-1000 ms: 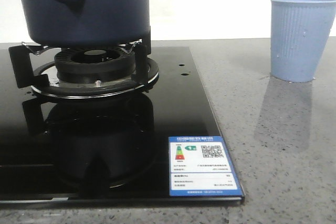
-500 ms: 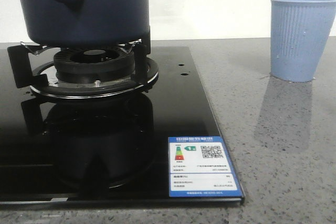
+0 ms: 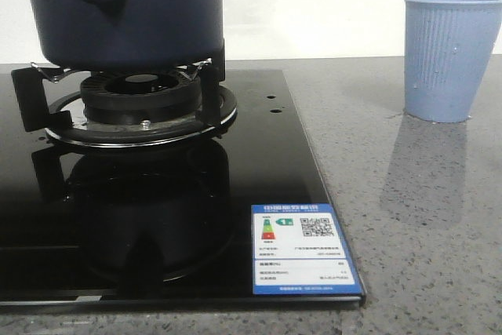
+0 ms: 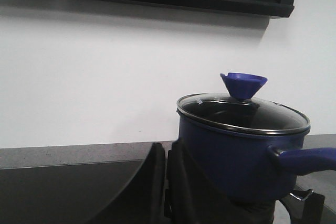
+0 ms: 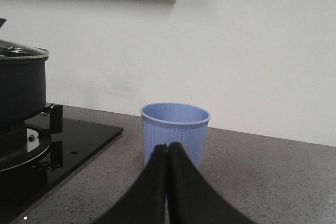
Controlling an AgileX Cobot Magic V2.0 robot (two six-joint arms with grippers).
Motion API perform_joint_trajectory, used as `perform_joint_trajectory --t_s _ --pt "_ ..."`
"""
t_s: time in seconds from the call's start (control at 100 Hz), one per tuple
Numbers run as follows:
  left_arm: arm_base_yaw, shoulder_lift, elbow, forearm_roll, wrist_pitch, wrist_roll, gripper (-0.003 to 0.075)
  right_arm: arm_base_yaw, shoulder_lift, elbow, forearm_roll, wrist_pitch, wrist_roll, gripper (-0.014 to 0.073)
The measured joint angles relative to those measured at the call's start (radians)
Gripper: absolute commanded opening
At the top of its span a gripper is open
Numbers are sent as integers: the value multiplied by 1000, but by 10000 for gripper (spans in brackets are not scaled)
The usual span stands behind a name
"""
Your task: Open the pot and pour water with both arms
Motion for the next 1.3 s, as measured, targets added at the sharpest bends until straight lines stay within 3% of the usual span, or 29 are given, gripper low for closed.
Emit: perform_joint_trajectory --t_s 0.29,0.49,0.64,1.3 --pt "5 -1 7 34 0 -2 -16 0 0 0 0 0 0 -61" --pt "96 -58 102 230 22 -192 -16 0 -1 0 0 0 0 -61" --pt "153 -77 197 275 27 -227 -16 0 -2 0 0 0 0 -61" --pt "157 -77 220 197 69 -236 -16 0 -3 0 0 7 0 -61"
